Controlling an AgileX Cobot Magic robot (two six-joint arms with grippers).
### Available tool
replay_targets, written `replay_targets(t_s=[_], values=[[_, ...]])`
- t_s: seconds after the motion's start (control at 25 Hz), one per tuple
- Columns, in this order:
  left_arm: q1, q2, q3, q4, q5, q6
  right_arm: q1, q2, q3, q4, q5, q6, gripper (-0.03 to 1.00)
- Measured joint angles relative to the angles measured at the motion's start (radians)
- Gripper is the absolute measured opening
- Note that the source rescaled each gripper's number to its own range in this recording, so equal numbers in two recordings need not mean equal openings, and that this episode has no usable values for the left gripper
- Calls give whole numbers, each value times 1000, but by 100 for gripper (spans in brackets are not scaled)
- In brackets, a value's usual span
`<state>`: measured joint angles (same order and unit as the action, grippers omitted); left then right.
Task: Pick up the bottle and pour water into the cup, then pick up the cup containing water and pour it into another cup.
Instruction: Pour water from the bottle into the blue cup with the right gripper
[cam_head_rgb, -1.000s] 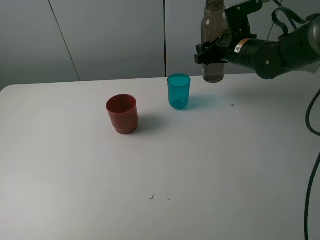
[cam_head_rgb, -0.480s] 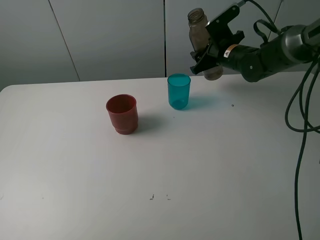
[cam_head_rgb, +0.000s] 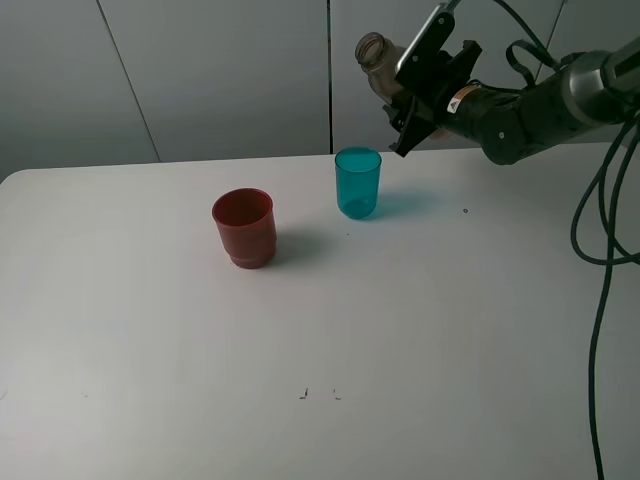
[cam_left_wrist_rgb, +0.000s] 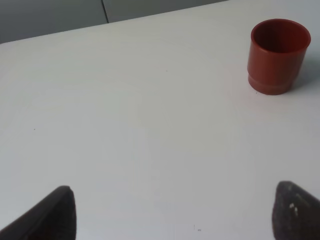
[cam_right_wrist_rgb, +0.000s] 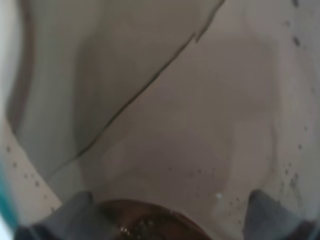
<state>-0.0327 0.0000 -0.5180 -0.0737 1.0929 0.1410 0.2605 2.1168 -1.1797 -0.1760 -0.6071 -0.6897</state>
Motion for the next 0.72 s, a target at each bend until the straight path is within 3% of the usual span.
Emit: replay_targets(t_s=[0.72], values=[[0, 0, 0, 0, 0, 0, 0, 64, -40, 0, -40, -210, 3]])
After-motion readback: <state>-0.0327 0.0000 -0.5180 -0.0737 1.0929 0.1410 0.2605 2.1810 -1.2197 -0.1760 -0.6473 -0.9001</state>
